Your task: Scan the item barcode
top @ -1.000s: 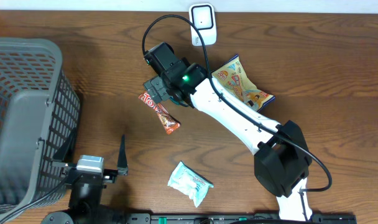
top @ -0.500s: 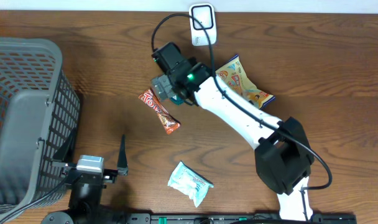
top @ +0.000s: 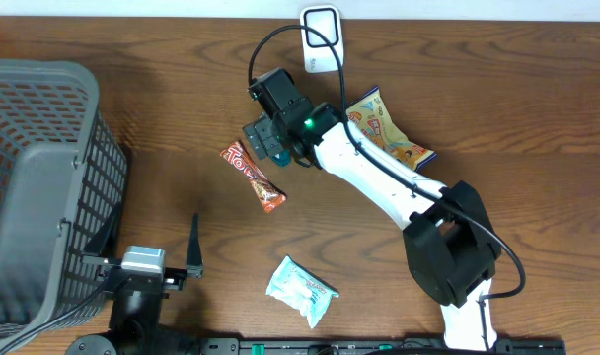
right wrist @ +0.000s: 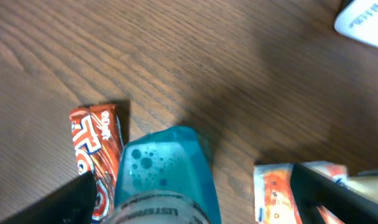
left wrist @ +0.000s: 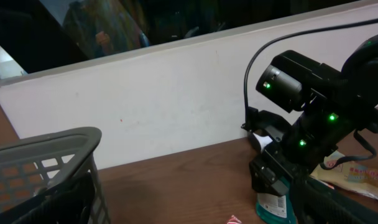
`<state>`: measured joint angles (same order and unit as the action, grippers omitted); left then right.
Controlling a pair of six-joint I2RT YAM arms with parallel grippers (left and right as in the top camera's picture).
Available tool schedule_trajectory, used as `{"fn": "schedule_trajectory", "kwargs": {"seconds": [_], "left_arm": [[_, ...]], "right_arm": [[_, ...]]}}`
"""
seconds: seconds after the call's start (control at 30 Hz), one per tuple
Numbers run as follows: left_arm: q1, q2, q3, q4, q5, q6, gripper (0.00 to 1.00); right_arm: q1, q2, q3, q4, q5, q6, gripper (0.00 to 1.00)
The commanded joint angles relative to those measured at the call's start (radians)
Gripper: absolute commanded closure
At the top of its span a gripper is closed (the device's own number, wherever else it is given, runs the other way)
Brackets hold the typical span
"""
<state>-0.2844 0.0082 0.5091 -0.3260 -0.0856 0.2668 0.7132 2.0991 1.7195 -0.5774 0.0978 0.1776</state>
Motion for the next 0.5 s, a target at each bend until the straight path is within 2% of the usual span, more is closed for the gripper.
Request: {"fn": "schedule_trajectory", "kwargs": {"seconds": [0.0,0.07,0.13,0.17,0.2,0.23,0.27,0.47], "left_arm": [[-0.005,-0.005,0.002,0.006,-0.013,0.013,0.0],[-0.005,-0.005,0.002,0.006,-0.013,0.013,0.0],[-0.005,-0.005,0.002,0.006,-0.013,0.013,0.0],[-0.005,-0.005,0.002,0.006,-0.013,0.013,0.0],[-0.005,-0.005,0.002,0.006,-0.013,0.014,0.0],[-0.005,-0.005,0.002,0.006,-0.013,0.013,0.0],[-0.005,-0.005,0.002,0.006,-0.013,0.014,0.0],[-0.005,-0.005,0.002,0.006,-0.013,0.013,0.0]], "right_arm": [[0.001,-0.009,-0.021,0.006,-0.006,0.001,0.2],[0.001,0.005,-0.022,0.01,-0.006,0.001,0.29],[0.002,0.023,-0.022,0.024,-0.002,0.001,0.54],[0.002,0.031,-0.022,0.033,0.001,0.001,0.62],[-0.001,0.035,-0.022,0.048,0.002,0.001,0.8],[-0.003,0.035,-0.022,0.056,0.002,0.001,0.92],[-0.004,0.035,-0.022,0.064,0.002,0.001,0.99],[-0.007,0.032,-0.021,0.071,-0.027,0.001,0.99]]}}
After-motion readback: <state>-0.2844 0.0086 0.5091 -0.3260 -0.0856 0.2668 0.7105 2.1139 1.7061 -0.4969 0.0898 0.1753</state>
